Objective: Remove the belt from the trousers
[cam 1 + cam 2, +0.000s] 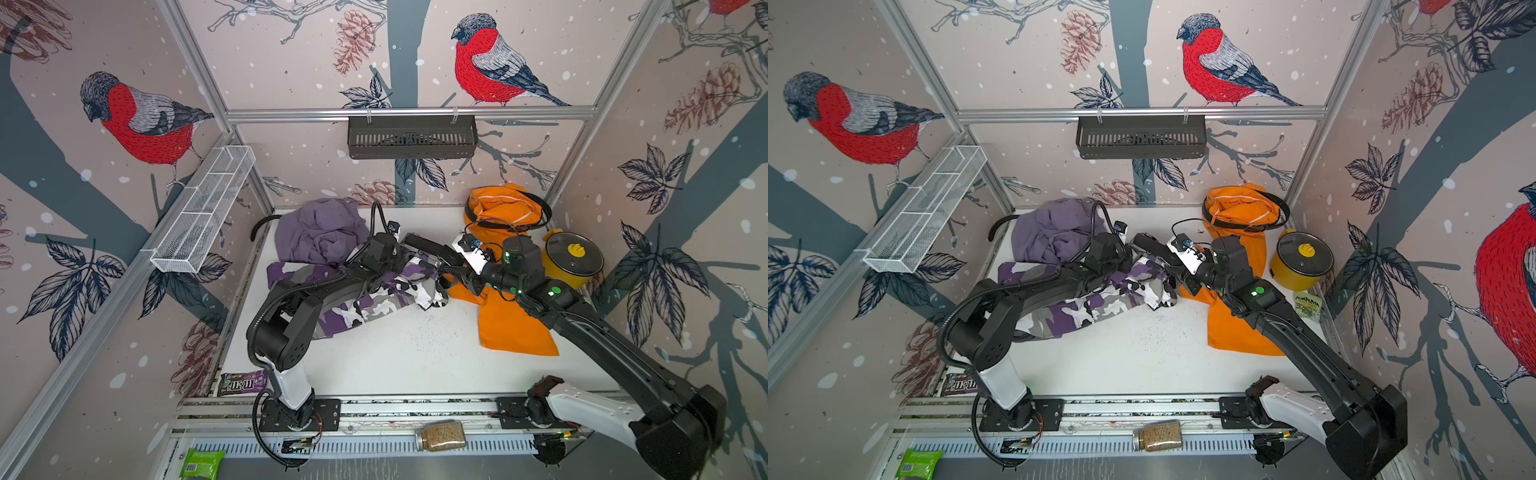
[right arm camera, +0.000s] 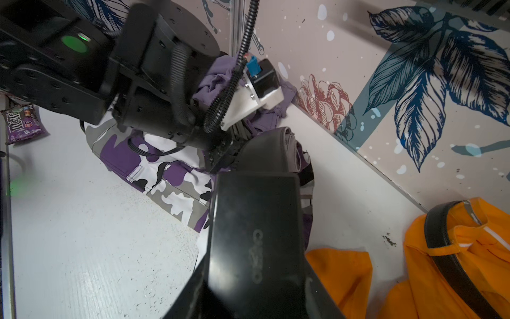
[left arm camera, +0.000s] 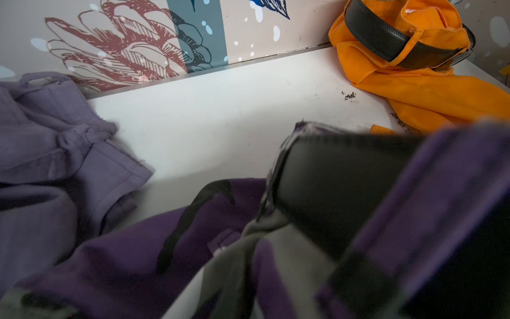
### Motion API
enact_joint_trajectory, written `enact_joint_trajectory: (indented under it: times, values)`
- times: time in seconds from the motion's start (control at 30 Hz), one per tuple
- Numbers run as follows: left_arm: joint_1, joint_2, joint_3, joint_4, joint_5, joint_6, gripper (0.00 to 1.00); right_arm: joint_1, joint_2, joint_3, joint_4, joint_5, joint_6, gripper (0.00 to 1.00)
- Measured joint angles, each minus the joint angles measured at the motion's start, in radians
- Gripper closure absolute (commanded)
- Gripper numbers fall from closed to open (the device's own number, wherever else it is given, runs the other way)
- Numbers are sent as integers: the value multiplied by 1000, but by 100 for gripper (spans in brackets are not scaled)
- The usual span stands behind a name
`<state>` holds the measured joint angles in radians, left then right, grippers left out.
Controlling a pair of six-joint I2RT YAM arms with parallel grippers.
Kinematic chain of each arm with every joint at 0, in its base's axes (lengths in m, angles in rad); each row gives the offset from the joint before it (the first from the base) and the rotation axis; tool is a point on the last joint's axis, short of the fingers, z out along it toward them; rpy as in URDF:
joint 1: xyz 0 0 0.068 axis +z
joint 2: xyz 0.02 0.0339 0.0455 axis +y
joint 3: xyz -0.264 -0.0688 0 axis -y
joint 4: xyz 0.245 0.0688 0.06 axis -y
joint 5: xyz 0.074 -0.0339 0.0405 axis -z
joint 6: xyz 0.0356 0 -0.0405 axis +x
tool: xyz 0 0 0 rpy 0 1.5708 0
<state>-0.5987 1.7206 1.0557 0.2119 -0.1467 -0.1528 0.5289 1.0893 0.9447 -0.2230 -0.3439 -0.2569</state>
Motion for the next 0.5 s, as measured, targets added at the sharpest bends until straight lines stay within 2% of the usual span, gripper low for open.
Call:
enact_joint_trajectory:
  times: [0.07,0.13,0.3,0.4,0.5]
  values:
    - [-30,-58,-17,-10,-35,5,12,-2,18,2,0,0,2,97]
    - [-68,-130,-39,-11,-77,35,8,-6,42,12,-3,-2,5,96]
    - [-108,-260,-102,35,-100,149,3,-6,71,40,-4,-23,11,96]
    - [-130,-278,-135,88,-111,253,0,-6,71,43,-5,-36,14,96]
    - [-152,-277,-174,165,-110,370,2,-6,68,43,-7,-46,14,96]
